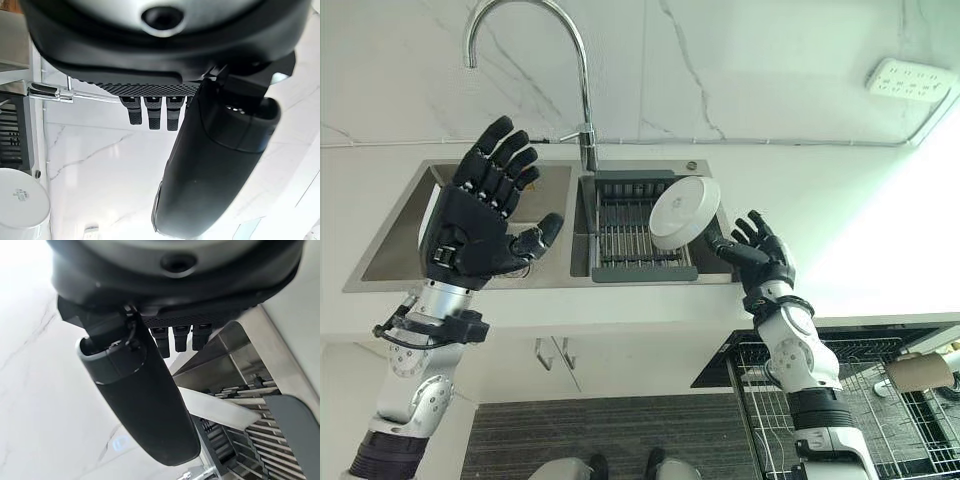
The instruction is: Place the dishes in the dishwasher.
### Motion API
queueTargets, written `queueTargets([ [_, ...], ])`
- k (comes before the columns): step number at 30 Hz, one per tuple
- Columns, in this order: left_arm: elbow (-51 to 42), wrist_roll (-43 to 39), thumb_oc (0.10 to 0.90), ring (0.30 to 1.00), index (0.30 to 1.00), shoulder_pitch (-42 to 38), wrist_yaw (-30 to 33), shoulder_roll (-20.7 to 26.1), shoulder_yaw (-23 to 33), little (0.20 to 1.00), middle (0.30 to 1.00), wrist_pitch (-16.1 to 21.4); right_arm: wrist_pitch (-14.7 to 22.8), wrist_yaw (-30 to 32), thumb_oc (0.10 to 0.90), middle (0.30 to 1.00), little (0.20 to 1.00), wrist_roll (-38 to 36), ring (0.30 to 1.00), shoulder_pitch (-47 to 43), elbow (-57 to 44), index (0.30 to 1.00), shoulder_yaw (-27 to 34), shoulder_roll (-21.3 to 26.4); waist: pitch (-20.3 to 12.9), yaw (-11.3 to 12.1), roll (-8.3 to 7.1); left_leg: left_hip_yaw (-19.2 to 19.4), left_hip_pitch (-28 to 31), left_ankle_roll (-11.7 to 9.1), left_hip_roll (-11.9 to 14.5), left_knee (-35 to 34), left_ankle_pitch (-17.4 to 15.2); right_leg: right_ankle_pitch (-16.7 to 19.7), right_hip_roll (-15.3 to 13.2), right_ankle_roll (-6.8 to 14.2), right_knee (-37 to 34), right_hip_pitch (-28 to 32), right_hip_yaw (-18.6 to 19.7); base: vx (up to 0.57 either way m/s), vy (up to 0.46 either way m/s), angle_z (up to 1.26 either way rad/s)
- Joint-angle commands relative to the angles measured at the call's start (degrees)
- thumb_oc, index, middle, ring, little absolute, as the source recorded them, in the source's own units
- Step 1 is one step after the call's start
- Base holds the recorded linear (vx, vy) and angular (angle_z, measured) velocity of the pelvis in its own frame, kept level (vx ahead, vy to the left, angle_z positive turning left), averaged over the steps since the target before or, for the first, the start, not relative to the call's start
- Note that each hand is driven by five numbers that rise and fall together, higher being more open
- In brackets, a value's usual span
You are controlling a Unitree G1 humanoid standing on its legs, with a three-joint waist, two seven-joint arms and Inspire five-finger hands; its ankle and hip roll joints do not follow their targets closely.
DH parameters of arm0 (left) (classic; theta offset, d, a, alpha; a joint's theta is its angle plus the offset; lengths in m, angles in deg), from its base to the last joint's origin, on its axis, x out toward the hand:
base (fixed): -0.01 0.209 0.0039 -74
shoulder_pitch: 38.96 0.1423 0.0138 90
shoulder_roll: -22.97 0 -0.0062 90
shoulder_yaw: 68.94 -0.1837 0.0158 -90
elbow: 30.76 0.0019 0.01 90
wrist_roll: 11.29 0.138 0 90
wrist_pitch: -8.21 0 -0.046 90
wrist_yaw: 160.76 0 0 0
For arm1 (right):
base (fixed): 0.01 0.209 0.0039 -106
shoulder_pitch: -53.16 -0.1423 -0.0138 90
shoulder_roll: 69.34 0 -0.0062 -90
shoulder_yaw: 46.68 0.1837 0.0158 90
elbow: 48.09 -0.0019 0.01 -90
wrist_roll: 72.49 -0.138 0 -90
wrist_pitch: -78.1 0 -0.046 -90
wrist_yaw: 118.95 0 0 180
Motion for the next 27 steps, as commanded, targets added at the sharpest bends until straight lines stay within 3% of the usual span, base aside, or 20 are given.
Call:
queueTargets([
  [1, -2.5, -1.1, 0.8, 0.9, 0.9, -4.2, 1.1, 3.2, -1.7, 0.9, 0.9, 4.0, 2.8, -1.7, 0.8, 0.9, 0.9, -3.2, 0.9, -7.6, 2.9, 0.9, -0.2, 3.1, -6.3, 1.3, -1.54, -2.2, 1.2, -6.2, 2.3, 0.5, -5.3, -6.1, -0.5, 4.4, 0.8, 2.9, 0.0, 0.0, 0.0, 0.0],
  [27, -1.1, -2.9, 0.8, 0.9, 0.9, -5.3, 2.2, 5.3, -3.0, 0.9, 0.9, 3.4, -0.2, -4.4, 0.8, 0.9, 0.9, -5.2, 0.9, -16.8, 18.1, 0.9, -3.9, 8.2, -7.0, 4.4, -1.67, -3.3, 0.8, -6.9, 2.1, 0.5, -4.5, -7.1, -1.7, 4.4, 0.8, 4.3, -2.8, 0.01, 0.009, 0.05],
])
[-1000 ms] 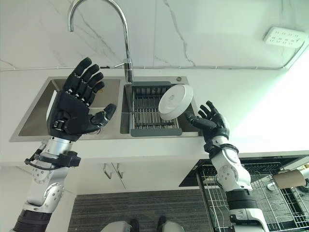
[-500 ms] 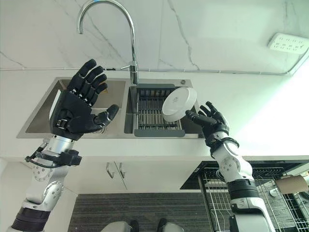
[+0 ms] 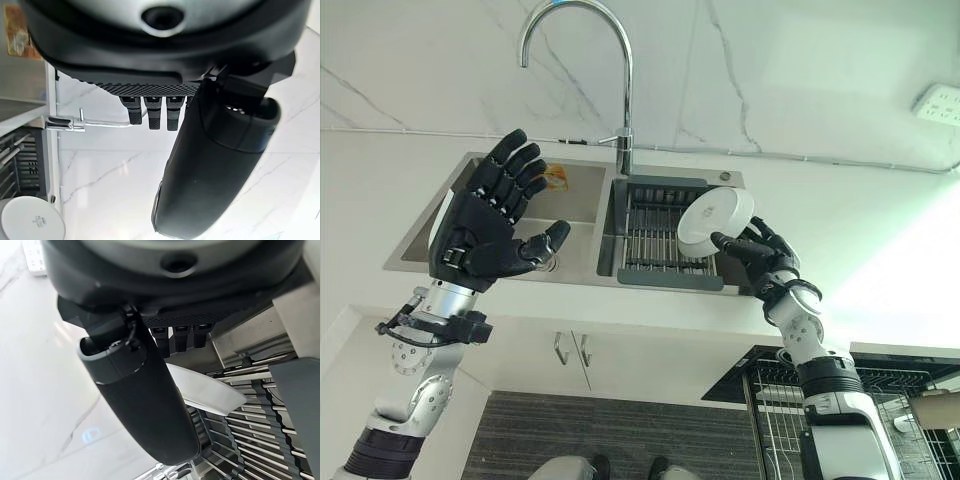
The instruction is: Place the dishes in the dishwasher.
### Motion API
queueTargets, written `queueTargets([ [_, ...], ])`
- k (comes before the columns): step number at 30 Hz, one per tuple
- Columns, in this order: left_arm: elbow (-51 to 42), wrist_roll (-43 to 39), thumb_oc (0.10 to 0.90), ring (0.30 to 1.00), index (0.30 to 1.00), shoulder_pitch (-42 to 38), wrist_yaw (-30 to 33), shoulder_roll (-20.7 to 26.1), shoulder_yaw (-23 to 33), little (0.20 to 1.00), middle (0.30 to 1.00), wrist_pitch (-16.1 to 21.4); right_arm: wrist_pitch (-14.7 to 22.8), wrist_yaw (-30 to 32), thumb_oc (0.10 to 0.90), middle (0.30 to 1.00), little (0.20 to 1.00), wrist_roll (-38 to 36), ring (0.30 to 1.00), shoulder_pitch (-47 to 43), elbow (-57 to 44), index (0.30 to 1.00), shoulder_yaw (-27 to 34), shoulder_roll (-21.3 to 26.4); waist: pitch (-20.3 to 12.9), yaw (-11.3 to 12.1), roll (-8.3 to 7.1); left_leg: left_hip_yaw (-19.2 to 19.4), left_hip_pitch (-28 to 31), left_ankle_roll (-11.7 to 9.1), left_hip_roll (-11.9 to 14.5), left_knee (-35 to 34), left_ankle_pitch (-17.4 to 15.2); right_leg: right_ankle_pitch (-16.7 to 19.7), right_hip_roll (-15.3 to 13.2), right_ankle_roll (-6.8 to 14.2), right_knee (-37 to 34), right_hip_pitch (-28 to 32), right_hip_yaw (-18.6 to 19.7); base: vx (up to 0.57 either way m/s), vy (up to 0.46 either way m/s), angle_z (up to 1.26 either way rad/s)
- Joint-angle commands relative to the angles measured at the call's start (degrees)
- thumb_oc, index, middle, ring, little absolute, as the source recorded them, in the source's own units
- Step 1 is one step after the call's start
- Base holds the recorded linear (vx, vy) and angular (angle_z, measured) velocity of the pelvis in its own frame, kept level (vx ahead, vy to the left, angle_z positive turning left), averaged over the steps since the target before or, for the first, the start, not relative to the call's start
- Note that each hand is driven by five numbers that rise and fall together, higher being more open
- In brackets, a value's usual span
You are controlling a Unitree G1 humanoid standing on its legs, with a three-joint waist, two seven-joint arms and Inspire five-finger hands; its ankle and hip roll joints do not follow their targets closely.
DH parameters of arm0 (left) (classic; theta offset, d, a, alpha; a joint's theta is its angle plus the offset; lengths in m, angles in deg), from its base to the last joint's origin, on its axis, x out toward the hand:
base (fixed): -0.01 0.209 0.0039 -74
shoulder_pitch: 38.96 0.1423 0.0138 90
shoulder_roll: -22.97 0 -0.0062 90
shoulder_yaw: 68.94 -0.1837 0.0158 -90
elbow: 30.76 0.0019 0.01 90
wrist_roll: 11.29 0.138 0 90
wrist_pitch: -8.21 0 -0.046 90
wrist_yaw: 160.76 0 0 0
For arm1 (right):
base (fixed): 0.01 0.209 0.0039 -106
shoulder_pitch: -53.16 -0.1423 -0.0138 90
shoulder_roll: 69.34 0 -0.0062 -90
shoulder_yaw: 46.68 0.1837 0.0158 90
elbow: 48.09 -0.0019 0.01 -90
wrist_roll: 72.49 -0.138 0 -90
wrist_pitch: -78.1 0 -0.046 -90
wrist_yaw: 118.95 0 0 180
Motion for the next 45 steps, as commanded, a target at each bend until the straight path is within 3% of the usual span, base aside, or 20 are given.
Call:
queueTargets([
  [1, -2.1, -2.9, 0.8, 0.9, 0.9, -5.0, 0.9, 2.6, -1.2, 0.9, 0.9, 4.6, 3.8, -1.9, 0.8, 0.9, 0.9, -3.7, 0.9, -7.3, 3.0, 0.9, -1.2, 3.5, -6.4, 0.6, -1.84, -0.8, 1.5, -6.5, 3.0, 0.5, -4.8, -7.0, -0.8, 4.4, 0.9, 3.5, -0.1, 0.01, 0.002, 0.05],
  [21, -1.9, -4.5, 0.8, 0.9, 0.9, -3.7, 1.4, 4.4, -0.8, 0.9, 0.9, 4.2, 6.4, 0.2, 0.8, 0.9, 0.9, -6.8, 0.9, -12.4, 11.3, 0.9, -0.8, 7.0, -7.0, 3.1, -1.8, -2.2, 1.3, -7.3, 3.1, 0.5, -4.1, -7.9, -1.8, 4.2, 0.9, 5.0, -2.9, 0.02, -0.003, 0.09],
  [29, -1.7, -5.0, 0.8, 0.9, 0.9, -3.1, 1.4, 4.9, -0.6, 0.9, 0.9, 4.5, 11.4, 3.9, 0.8, 0.9, 0.9, -8.6, 0.9, -13.3, 13.1, 0.9, 0.2, 6.4, -7.1, 4.2, -1.68, -3.0, 1.1, -7.4, 2.8, 0.5, -3.8, -8.3, -2.2, 4.1, 0.9, 5.6, -4.0, 0.02, -0.002, 0.12],
  [31, -1.7, -5.0, 0.8, 0.9, 0.9, -2.9, 1.5, 5.0, -0.7, 0.9, 0.9, 4.5, 13.4, 5.6, 0.632, 0.648, 0.648, -9.1, 0.648, -13.3, 13.2, 0.648, 1.0, 6.2, -7.2, 4.5, -1.55, -3.3, 1.1, -7.4, 2.7, 0.5, -3.8, -8.4, -2.3, 4.0, 0.9, 5.8, -4.2, 0.02, 0.0, 0.15],
  [33, -1.7, -5.1, 0.8, 0.9, 0.9, -2.9, 1.8, 5.1, -0.8, 0.9, 0.9, 4.4, 14.6, 6.9, 0.569, 0.554, 0.554, -9.1, 0.554, -13.4, 13.4, 0.554, 1.3, 5.9, -7.3, 4.7, -1.46, -3.4, 1.0, -7.4, 2.7, 0.5, -3.7, -8.4, -2.4, 4.1, 0.9, 5.8, -4.4, 0.01, -0.002, 0.1],
  [34, -1.6, -5.2, 0.8, 0.9, 0.9, -3.1, 2.0, 5.1, -1.0, 0.9, 0.9, 4.2, 15.7, 8.0, 0.464, 0.396, 0.396, -8.4, 0.396, -13.6, 13.6, 0.396, 1.4, 5.7, -7.3, 4.8, -1.43, -3.5, 1.0, -7.4, 2.7, 0.5, -3.7, -8.4, -2.4, 4.1, 0.9, 5.9, -4.5, 0.01, 0.002, 0.09],
  [35, -1.4, -5.3, 0.8, 0.9, 0.9, -3.2, 2.1, 5.2, -1.1, 0.9, 0.9, 4.2, 16.4, 8.8, 0.4, 0.3, 0.3, -8.1, 0.3, -13.7, 13.8, 0.3, 1.4, 5.6, -7.3, 4.8, -1.38, -3.6, 1.0, -7.4, 2.6, 0.5, -3.7, -8.4, -2.5, 4.1, 0.9, 5.9, -4.6, 0.01, 0.006, 0.08],
  [45, -1.8, -5.4, 0.8, 0.9, 0.9, -2.8, 3.0, 5.5, -1.9, 0.9, 0.9, 4.3, 20.8, 14.6, 0.4, 0.3, 0.3, -4.2, 0.3, -14.0, 15.3, 0.3, 0.8, 5.4, -7.5, 5.3, -0.93, -4.1, 1.0, -7.3, 2.3, 0.5, -3.6, -8.3, -2.8, 4.2, 0.9, 6.0, -4.8, 0.0, 0.007, 0.03],
])
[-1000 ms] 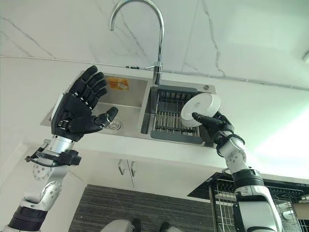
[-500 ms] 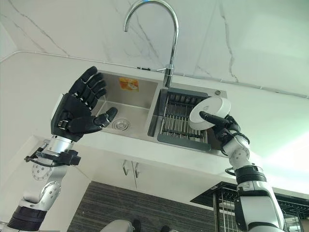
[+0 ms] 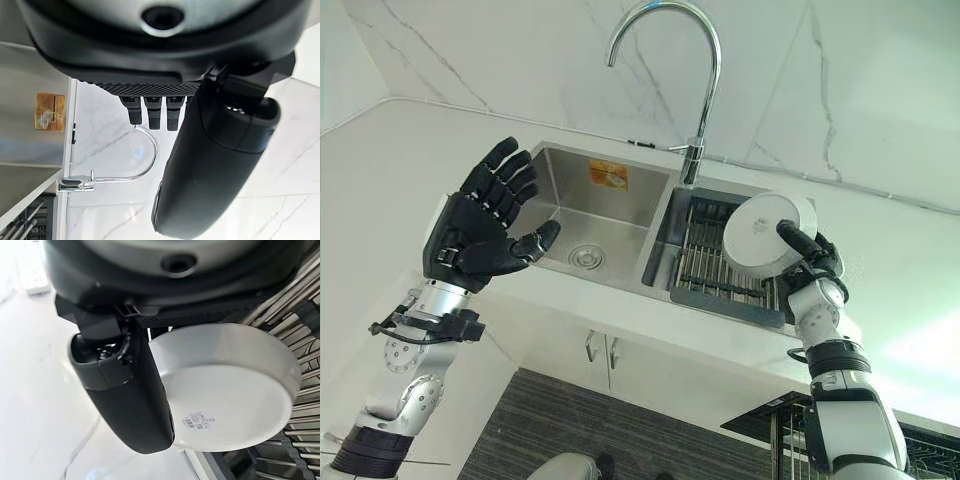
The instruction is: Place the dishes in the dishwasher.
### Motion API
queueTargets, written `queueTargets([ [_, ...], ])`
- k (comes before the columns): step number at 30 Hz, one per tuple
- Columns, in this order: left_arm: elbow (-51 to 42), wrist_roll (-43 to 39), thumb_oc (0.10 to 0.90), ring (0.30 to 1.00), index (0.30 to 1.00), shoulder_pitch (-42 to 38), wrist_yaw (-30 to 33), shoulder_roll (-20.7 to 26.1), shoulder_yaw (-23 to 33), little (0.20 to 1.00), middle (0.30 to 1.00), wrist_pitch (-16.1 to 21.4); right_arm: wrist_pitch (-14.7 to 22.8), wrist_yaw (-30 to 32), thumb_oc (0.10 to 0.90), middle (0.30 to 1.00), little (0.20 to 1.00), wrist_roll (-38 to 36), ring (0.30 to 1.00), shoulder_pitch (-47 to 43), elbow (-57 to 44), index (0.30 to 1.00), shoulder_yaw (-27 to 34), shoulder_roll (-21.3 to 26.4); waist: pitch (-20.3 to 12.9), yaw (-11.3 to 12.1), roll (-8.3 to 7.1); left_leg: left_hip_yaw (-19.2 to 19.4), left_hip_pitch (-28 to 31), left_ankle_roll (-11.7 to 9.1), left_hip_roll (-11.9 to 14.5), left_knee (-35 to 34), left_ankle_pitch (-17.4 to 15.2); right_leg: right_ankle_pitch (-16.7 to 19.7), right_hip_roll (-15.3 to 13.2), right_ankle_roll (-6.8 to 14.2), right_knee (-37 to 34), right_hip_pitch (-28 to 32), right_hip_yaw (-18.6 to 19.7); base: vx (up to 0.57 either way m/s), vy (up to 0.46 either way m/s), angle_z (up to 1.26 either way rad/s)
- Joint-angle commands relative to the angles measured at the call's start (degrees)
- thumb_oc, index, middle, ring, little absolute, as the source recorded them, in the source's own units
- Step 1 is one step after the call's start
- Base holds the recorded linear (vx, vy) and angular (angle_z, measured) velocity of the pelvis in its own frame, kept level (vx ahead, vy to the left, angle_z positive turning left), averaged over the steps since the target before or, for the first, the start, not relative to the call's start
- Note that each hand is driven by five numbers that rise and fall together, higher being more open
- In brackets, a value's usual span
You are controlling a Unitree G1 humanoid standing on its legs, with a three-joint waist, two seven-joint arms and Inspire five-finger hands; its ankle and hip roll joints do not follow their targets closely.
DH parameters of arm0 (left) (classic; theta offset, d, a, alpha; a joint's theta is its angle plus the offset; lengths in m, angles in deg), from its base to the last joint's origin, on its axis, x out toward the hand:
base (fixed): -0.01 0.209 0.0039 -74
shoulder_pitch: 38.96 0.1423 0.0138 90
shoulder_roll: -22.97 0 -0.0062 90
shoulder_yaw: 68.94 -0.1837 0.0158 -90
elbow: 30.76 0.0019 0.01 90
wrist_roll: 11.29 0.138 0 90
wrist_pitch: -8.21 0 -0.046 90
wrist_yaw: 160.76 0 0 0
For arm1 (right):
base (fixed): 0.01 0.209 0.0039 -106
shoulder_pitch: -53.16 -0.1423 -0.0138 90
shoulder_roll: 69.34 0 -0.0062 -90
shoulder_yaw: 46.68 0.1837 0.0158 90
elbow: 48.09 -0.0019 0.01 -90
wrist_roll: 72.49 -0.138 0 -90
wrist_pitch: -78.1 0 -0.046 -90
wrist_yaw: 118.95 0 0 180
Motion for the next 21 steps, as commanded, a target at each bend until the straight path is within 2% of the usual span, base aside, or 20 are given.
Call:
queueTargets([
  [1, -3.5, -1.3, 0.8, 0.9, 0.9, -2.9, 0.8, 1.8, -1.1, 0.9, 0.9, 4.7, 10.2, 1.1, 0.4, 0.3, 0.3, 4.4, 0.3, -7.2, -0.2, 0.3, 0.5, 3.3, -7.3, 0.5, -1.17, 2.3, -0.1, -6.8, 4.5, 2.5, -4.8, -6.0, -0.9, 3.7, 2.1, 2.0, 1.9, -0.04, 0.046, 0.0],
  [2, -3.7, -1.6, 0.8, 0.9, 0.9, -3.0, 0.7, 1.8, -1.1, 0.9, 0.9, 4.7, 11.6, 1.7, 0.4, 0.3, 0.3, 6.9, 0.3, -7.2, -0.8, 0.3, 0.0, 3.4, -7.4, 0.3, -1.11, 2.3, -0.2, -6.8, 4.4, 2.5, -4.8, -5.9, -1.0, 3.8, 2.1, 1.9, 2.1, -0.03, 0.04, 0.0],
  [6, -4.3, -2.9, 0.8, 0.9, 0.9, -2.9, -0.7, 1.6, -1.3, 0.9, 0.9, 4.3, 14.7, 1.2, 0.4, 0.3, 0.3, 8.7, 0.3, -6.9, -3.8, 0.3, -0.2, 3.8, -7.4, -0.2, -1.11, 2.6, -0.2, -6.7, 4.5, 2.5, -4.8, -5.8, -1.0, 3.9, 2.1, 1.7, 2.4, -0.02, 0.044, -0.01],
  [7, -5.0, -5.4, 0.8, 0.9, 0.9, -2.9, -3.7, 1.2, -1.6, 0.9, 0.9, 2.9, 16.3, 0.4, 0.4, 0.3, 0.3, 10.1, 0.3, -6.5, -6.2, 0.3, -0.1, 3.9, -7.4, -0.5, -1.08, 2.8, -0.2, -6.7, 4.4, 2.5, -4.9, -5.8, -1.0, 4.0, 2.1, 1.5, 2.6, -0.03, 0.055, -0.06],
  [10, -6.6, -11.3, 0.8, 0.9, 0.9, -2.6, -8.7, 0.3, -2.0, 0.9, 0.9, 0.4, 18.0, -1.3, 0.4, 0.3, 0.3, 11.1, 0.3, -5.6, -10.5, 0.3, 0.4, 4.1, -7.3, -1.2, -0.98, 3.1, -0.2, -6.5, 4.4, 2.5, -5.0, -5.6, -1.0, 4.1, 2.1, 1.3, 3.1, -0.03, 0.056, -0.04],
  [12, -7.6, -15.5, 0.8, 0.9, 0.9, -2.4, -12.4, -0.8, -2.4, 0.9, 0.9, -2.5, 19.2, -2.9, 0.4, 0.3, 0.3, 11.6, 0.3, -4.8, -14.5, 0.3, 0.9, 3.8, -7.3, -1.8, -0.98, 3.4, -0.1, -6.5, 4.4, 2.5, -5.1, -5.5, -1.0, 4.3, 2.1, 1.0, 3.5, -0.05, 0.068, -0.08],
  [13, -8.2, -19.4, 0.8, 0.9, 0.9, -2.1, -17.0, -2.1, -3.0, 0.9, 0.9, -6.2, 20.4, -3.4, 0.4, 0.3, 0.3, 13.4, 0.3, -3.9, -18.8, 0.3, 1.1, 3.1, -7.2, -2.5, -0.96, 3.7, -0.1, -6.4, 4.5, 2.5, -5.3, -5.4, -0.9, 4.4, 2.1, 0.7, 4.1, -0.05, 0.075, -0.14],
  [21, -9.4, -26.2, 0.8, 0.9, 0.9, 0.6, -31.7, -4.8, -6.9, 0.9, 0.9, -20.4, 24.1, -4.0, 0.4, 0.3, 0.3, 16.4, 0.3, 0.0, -35.3, 0.3, 1.6, 0.1, -7.0, -5.6, -0.41, 5.7, -0.2, -5.9, 4.7, 2.5, -5.8, -4.3, -0.3, 5.0, 2.1, -1.1, 7.1, -0.03, 0.076, -0.23],
])
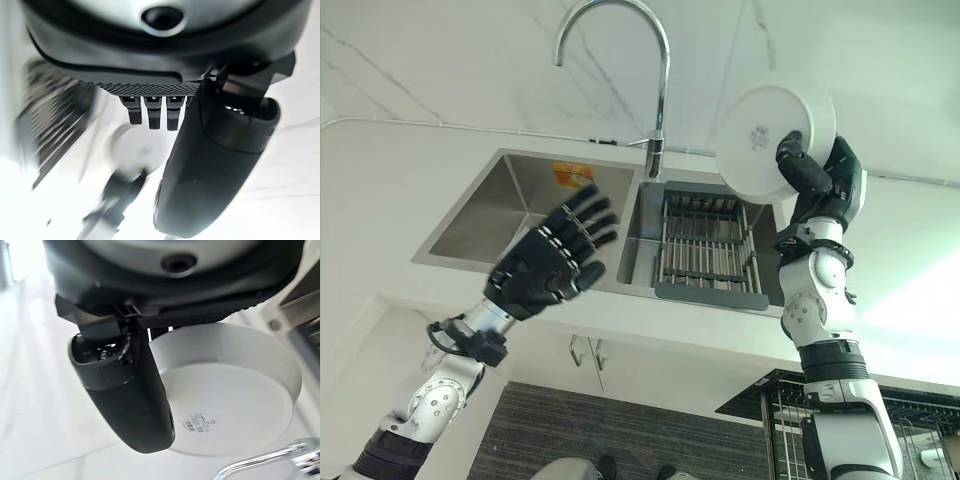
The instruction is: Place the dishes in the dishwasher.
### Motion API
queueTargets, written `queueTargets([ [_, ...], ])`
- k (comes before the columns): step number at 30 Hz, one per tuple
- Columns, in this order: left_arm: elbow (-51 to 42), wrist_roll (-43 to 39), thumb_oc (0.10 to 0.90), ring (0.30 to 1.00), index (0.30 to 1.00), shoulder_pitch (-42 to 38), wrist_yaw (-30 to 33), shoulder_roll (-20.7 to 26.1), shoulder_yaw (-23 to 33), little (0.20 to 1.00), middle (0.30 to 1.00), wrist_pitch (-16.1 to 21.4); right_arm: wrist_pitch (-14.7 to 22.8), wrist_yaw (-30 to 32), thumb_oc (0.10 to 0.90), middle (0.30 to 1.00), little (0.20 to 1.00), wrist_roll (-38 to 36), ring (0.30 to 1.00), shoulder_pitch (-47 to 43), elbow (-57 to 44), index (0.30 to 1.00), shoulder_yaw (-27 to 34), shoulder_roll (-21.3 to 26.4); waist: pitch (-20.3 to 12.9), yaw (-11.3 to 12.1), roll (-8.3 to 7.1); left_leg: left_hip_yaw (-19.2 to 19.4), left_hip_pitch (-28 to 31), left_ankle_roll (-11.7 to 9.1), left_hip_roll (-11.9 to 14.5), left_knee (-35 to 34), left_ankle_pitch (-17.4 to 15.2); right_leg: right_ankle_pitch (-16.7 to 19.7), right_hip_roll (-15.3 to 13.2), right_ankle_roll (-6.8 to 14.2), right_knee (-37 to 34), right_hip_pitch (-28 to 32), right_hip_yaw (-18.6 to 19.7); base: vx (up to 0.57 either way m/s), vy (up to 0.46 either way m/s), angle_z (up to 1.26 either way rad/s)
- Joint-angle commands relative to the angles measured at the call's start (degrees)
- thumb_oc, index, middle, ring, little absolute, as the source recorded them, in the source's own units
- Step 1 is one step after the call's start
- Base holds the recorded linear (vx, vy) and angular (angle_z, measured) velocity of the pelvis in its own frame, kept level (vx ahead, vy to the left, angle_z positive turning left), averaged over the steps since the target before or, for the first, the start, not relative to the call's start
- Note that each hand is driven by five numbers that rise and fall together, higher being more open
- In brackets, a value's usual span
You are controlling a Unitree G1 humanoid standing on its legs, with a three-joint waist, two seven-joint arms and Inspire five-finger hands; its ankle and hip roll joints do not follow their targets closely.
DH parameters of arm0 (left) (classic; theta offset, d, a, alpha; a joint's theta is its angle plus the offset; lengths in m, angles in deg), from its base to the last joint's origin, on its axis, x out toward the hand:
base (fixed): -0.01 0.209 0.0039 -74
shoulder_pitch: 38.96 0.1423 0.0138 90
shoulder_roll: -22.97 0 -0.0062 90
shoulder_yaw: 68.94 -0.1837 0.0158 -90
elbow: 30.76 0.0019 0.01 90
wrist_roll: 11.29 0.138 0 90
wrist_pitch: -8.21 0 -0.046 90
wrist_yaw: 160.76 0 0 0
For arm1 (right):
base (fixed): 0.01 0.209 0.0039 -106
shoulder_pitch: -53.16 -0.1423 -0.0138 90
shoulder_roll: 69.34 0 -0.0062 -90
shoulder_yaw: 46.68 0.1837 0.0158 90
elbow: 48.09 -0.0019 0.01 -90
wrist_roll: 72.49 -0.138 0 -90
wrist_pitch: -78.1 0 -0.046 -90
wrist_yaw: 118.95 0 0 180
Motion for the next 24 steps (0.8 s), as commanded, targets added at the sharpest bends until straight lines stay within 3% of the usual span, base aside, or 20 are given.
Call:
queueTargets([
  [1, -8.5, -5.9, 0.8, 0.9, 0.9, 0.5, -11.3, -1.8, -0.6, 0.9, 0.9, -5.3, 10.6, -3.0, 0.4, 0.3, 0.3, 7.0, 0.3, -3.2, -8.8, 0.3, 2.0, 0.7, -6.9, -1.0, -0.68, 1.5, -1.1, -6.0, 4.2, 3.5, -6.1, -3.9, -0.2, 5.2, 0.4, 1.3, 3.3, 0.0, 0.115, -0.42],
  [5, -8.6, -2.9, 0.8, 0.9, 0.9, 2.7, -15.6, -2.4, -4.1, 0.9, 0.9, -9.7, 11.2, -2.8, 0.4, 0.3, 0.3, 11.8, 0.3, 0.6, -17.0, 0.3, 2.5, -1.4, -6.2, -3.3, -0.67, 2.4, -1.2, -5.4, 3.7, 3.5, -6.5, -2.9, 0.3, 5.9, 0.4, 0.0, 5.7, 0.03, 0.098, -0.39],
  [9, -9.2, 2.6, 0.8, 0.9, 0.9, 4.6, -19.3, -0.4, -9.6, 0.9, 0.9, -12.9, 12.9, -6.5, 0.4, 0.3, 0.3, 8.7, 0.3, 3.8, -23.3, 0.3, 3.0, -2.7, -4.2, -6.4, -1.5, 3.5, -1.5, -4.9, 3.4, 3.5, -7.1, -0.4, 0.7, 7.6, 0.4, -3.2, 8.5, -0.02, 0.03, -0.83],
  [11, -8.4, 3.2, 0.8, 0.9, 0.9, 4.1, -19.9, 0.3, -9.9, 0.9, 0.9, -13.0, 14.3, -7.3, 0.4, 0.3, 0.3, 6.9, 0.3, 3.7, -24.2, 0.3, 3.1, -3.5, -3.5, -6.1, -2.09, 5.3, -1.4, -4.9, 4.1, 3.5, -7.3, 1.3, -1.9, 9.0, 0.4, -3.6, 5.4, -0.12, -0.13, -0.74],
  [13, -7.9, 3.6, 0.8, 0.9, 0.9, 4.2, -21.2, 2.4, -9.0, 0.9, 0.9, -12.7, 16.9, -8.6, 0.4, 0.3, 0.3, 5.1, 0.3, 2.4, -23.5, 0.3, 2.4, -4.0, -2.9, -5.0, -1.69, 9.0, -1.5, -4.8, 6.2, 3.5, -6.5, 2.8, -5.1, 10.1, 0.4, -2.6, 1.1, -0.24, -0.206, -0.78],
  [16, -7.0, 3.6, 0.8, 0.9, 0.9, 4.1, -22.0, 3.7, -9.1, 0.9, 0.9, -11.9, 19.8, -8.3, 0.4, 0.3, 0.3, 6.5, 0.3, 1.4, -24.0, 0.3, 1.3, -5.8, -2.5, -4.0, -0.86, 12.3, -1.8, -4.8, 8.3, 3.5, -5.9, 6.3, -9.5, 11.0, 0.4, -2.1, -1.0, -0.21, -0.241, -1.19],
  [17, -5.9, 4.4, 0.8, 0.9, 0.9, 3.9, -21.8, 4.0, -9.0, 0.9, 0.9, -11.9, 21.2, -7.9, 0.4, 0.3, 0.3, 7.4, 0.3, 0.7, -24.3, 0.3, 0.8, -8.2, -2.2, -3.3, -0.59, 13.9, -1.6, -5.1, 9.2, 3.5, -6.0, 10.0, -13.5, 11.7, 0.4, -2.2, -1.7, -0.15, -0.527, -1.2],
  [18, -4.6, 6.2, 0.8, 0.9, 0.9, 3.2, -21.6, 5.0, -9.8, 0.9, 0.9, -12.5, 21.0, -5.9, 0.4, 0.3, 0.3, 8.5, 0.3, 0.1, -26.1, 0.3, 0.9, -9.8, -2.0, -3.2, -0.38, 13.4, -1.7, -5.3, 10.0, 3.5, -6.4, 10.4, -14.8, 12.1, 0.4, -3.1, 0.1, -0.13, -0.619, -1.12],
  [20, -3.1, 7.7, 0.8, 0.9, 0.9, 3.0, -21.5, 5.1, -12.2, 0.9, 0.9, -13.2, 18.5, -1.6, 0.4, 0.3, 0.3, 9.6, 0.3, -0.8, -28.1, 0.3, 1.1, -9.1, -2.6, -3.5, 0.08, 12.7, -2.3, -6.2, 12.0, 3.5, -6.0, 6.2, -13.7, 12.1, 0.4, -3.6, 0.7, -0.05, -0.517, -0.55],
  [24, -1.1, 10.1, 0.8, 0.9, 0.9, 5.4, -17.3, 3.4, -13.7, 0.9, 0.9, -11.8, 16.2, 1.0, 0.4, 0.3, 0.3, 10.1, 0.3, -0.8, -29.8, 0.3, 1.2, -8.0, -3.3, -4.6, 0.83, 13.5, -2.6, -8.3, 15.3, 3.5, -4.1, 2.5, -10.9, 11.4, 0.4, -3.9, 1.2, 0.0, -0.284, -0.37],
])
